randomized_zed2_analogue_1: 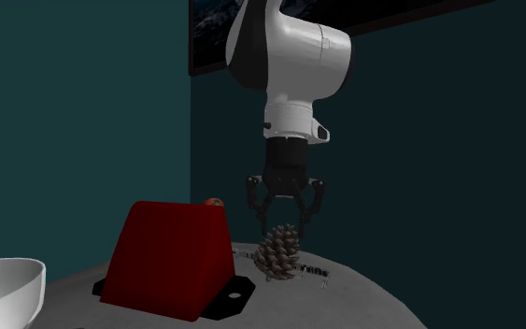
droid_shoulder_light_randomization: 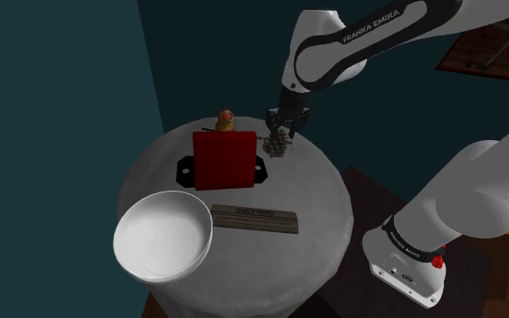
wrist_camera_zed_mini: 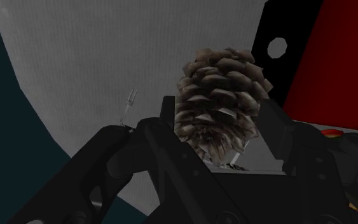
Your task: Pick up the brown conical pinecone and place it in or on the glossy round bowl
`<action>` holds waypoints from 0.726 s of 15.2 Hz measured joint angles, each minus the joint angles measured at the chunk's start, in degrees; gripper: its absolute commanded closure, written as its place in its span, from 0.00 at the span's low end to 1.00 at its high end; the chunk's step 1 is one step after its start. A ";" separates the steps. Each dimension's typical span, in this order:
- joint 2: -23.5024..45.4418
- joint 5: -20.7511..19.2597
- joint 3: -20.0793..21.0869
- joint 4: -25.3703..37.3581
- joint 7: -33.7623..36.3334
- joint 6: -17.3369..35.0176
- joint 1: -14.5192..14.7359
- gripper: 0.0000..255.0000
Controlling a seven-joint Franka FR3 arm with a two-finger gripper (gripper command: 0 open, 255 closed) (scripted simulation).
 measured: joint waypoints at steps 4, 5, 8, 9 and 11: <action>-2.26 -0.16 -0.11 1.20 0.17 -3.45 -0.07 1.00; -2.85 -0.19 -0.10 1.61 0.29 -4.45 -0.07 1.00; -4.12 -0.34 -0.22 2.73 0.35 -6.86 -0.16 1.00; -4.51 -0.38 -0.22 3.18 0.45 -7.68 -0.16 1.00; -5.35 -0.49 -0.31 4.23 0.51 -9.57 -0.23 1.00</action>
